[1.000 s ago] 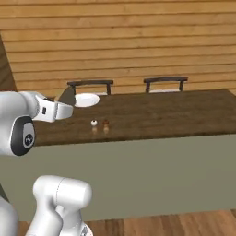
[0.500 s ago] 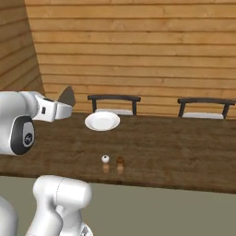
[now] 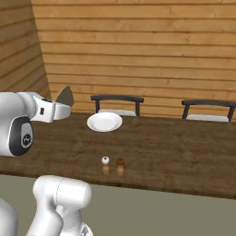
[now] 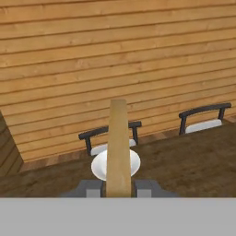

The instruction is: Start the toaster. Once the lever pops up, take the bread to the plate on the dining counter.

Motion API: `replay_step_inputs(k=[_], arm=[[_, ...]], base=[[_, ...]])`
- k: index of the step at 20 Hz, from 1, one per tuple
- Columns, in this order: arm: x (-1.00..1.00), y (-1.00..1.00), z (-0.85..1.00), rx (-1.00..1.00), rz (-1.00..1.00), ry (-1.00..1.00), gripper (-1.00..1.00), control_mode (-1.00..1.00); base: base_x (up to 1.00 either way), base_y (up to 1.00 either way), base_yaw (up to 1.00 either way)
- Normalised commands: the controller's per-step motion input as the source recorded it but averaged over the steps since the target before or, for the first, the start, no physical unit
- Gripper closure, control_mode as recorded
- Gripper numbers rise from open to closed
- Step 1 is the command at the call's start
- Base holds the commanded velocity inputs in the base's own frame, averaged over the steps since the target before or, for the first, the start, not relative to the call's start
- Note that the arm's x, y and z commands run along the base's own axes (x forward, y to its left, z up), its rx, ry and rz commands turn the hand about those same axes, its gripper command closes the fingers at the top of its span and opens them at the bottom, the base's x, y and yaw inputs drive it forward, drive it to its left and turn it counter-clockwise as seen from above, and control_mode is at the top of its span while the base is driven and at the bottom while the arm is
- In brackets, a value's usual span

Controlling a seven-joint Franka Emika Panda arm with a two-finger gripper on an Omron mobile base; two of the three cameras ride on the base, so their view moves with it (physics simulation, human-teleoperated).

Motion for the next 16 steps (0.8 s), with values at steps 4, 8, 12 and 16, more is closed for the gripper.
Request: replay_step_inputs(k=[4,8,12,16], arm=[[0.0,0.0,0.0,0.0,0.0,0.0,1.0,1.0],[0.0,0.0,0.0,0.0,0.0,0.0,1.0,1.0],[0.66,-0.09,0.0,0.0,0.01,0.12,1.0,-1.0],[1.0,-0.47,-0.04,0.0,0.37,0.24,1.0,-1.0]], base=[[0.0,0.0,0.0],[0.01,0.0,0.0],[0.0,0.0,0.0],[0.0,0.0,0.0]])
